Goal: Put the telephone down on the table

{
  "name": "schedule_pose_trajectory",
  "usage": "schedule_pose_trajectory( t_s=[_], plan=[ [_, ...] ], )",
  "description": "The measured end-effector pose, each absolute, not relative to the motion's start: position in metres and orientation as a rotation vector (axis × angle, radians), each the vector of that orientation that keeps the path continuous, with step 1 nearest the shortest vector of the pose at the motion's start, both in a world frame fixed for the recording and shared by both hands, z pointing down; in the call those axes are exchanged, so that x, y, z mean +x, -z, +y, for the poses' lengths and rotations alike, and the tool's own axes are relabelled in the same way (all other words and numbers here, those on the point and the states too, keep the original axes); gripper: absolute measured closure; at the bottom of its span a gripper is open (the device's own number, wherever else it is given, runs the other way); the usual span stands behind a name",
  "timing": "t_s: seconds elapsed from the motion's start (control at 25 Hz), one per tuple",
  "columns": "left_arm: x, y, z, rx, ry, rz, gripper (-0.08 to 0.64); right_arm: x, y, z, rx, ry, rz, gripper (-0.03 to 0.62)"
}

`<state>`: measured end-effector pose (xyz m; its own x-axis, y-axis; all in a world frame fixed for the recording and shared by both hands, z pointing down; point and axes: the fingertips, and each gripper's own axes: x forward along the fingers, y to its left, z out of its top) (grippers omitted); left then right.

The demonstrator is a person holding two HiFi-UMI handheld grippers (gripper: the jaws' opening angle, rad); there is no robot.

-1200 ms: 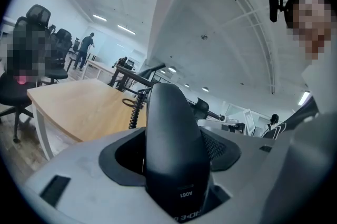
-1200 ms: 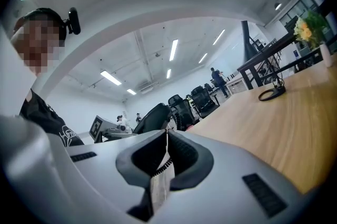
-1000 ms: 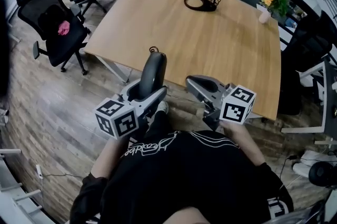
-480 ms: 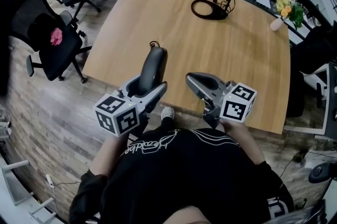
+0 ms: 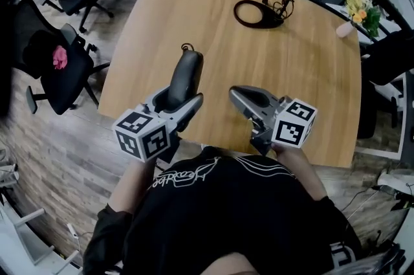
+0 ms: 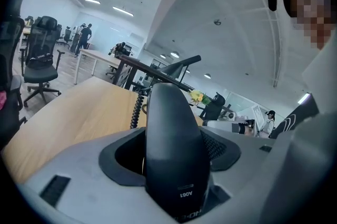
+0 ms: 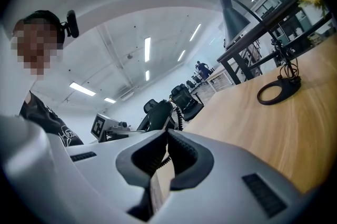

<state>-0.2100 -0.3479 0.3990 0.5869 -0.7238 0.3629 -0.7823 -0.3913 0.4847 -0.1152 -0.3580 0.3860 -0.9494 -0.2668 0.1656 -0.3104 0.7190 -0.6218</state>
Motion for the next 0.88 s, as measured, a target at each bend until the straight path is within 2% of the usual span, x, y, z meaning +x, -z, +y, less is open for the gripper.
schedule_pose_trajectory(
  t_s=[0.88],
  plan=[
    [-0.241,-0.535,-0.442,2.178,-0.634,-1.127,0.27,-0.116,-0.452,-0.43,0.627,-1.173,-2.747,0.552]
  ],
)
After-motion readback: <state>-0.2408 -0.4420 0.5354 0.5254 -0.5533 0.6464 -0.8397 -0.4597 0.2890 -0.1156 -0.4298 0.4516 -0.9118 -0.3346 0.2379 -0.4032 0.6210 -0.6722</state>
